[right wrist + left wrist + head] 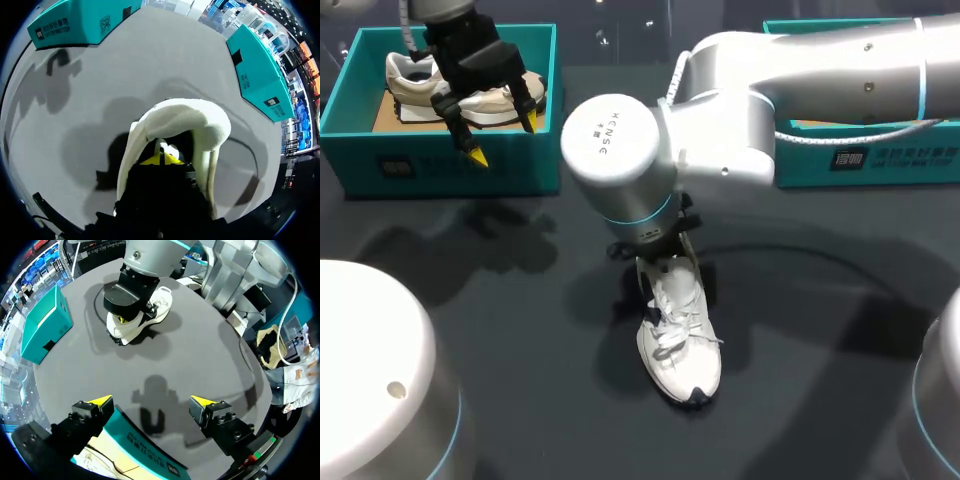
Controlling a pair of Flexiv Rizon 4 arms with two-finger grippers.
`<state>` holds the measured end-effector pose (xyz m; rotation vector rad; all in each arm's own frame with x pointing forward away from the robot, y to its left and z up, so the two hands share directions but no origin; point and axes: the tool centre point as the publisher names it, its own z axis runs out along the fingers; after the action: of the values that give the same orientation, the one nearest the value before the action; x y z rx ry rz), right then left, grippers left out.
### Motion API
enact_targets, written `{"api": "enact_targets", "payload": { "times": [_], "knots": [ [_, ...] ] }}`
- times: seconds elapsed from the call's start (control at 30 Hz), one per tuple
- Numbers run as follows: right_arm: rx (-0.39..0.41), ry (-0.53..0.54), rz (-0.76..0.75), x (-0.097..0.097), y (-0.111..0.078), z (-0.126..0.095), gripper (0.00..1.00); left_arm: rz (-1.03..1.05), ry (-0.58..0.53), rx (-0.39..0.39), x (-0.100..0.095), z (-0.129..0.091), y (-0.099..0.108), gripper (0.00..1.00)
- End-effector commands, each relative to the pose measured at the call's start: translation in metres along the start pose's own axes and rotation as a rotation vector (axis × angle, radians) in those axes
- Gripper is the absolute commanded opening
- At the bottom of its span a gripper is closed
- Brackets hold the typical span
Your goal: Take the shoe out of the shoebox, open the shoe tongue, remove and reinsert the insole, then place the shoe into the shoebox
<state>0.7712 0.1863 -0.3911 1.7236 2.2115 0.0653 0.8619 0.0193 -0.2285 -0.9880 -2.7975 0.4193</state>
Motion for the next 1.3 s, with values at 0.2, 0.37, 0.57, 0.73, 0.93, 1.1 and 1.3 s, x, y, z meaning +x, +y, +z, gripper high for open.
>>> {"api": "enact_targets", "payload": {
  "times": [0.2, 0.37, 0.57, 0.73, 0.93, 1.1, 1.3],
  "knots": [
    [0.057, 0.063, 0.042, -0.006, -0.018, -0.004, 0.0, 0.0, 0.0, -0.001, 0.0, 0.0, 0.0, 1.0],
    [0.095, 0.063, 0.041, -0.009, -0.009, -0.028, 0.0, 0.0, 0.0, -0.001, 0.0, 0.0, 0.0, 1.0],
    [0.186, 0.086, 0.023, -0.011, 0.0, -0.04, 0.0, 0.0, 0.0, -0.001, 0.0, 0.0, 0.0, 1.0],
    [0.273, 0.1, 0.025, -0.013, -0.003, -0.042, 0.02, 0.0, 0.0, -0.001, 0.0, 0.0, 0.0, 1.0],
    [0.341, 0.121, 0.024, -0.012, -0.01, -0.044, 0.2, 0.0, 0.0, -0.001, 0.0, 0.0, 0.0, 1.0],
    [0.382, 0.106, 0.028, -0.01, -0.014, -0.052, 0.28, 0.0, 0.0, -0.001, 0.0, 0.0, 0.0, 1.0],
    [0.41, 0.104, 0.039, -0.011, -0.019, -0.057, 0.36, 0.0, 0.0, -0.001, 0.0, 0.0, 0.0, 1.0]
  ]
}}
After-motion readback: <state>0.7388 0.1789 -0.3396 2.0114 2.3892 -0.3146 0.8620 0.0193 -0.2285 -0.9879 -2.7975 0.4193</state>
